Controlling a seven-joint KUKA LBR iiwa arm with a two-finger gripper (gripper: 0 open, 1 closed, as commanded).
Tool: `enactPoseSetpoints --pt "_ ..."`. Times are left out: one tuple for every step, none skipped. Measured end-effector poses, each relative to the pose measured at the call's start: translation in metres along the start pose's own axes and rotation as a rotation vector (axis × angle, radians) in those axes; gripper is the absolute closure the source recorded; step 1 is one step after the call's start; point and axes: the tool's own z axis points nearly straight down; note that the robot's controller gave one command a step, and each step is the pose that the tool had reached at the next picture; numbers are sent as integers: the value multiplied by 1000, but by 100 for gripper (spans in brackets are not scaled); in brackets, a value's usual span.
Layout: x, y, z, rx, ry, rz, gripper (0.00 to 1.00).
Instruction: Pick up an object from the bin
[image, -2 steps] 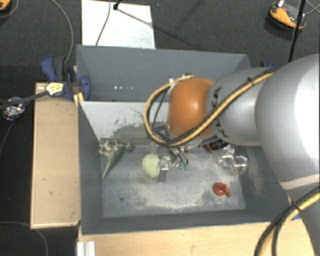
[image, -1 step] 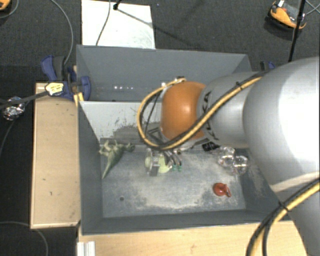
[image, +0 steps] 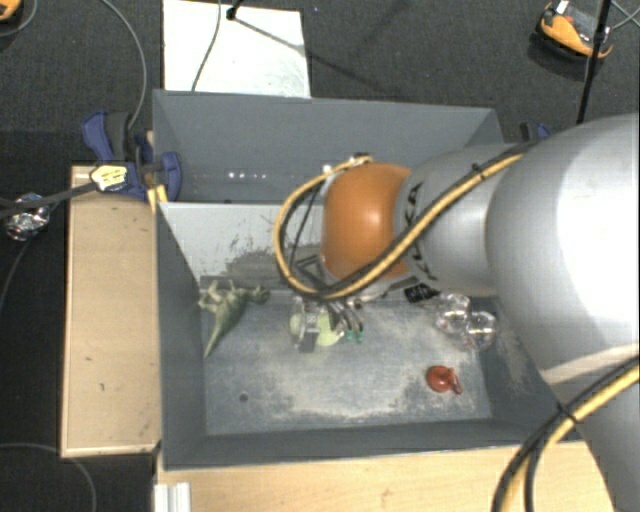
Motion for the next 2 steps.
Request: enactPoseSetpoints --pt "-4 -2 -25 0 1 -32 100" --pt "5 -7 -97 -1 -2 -6 100"
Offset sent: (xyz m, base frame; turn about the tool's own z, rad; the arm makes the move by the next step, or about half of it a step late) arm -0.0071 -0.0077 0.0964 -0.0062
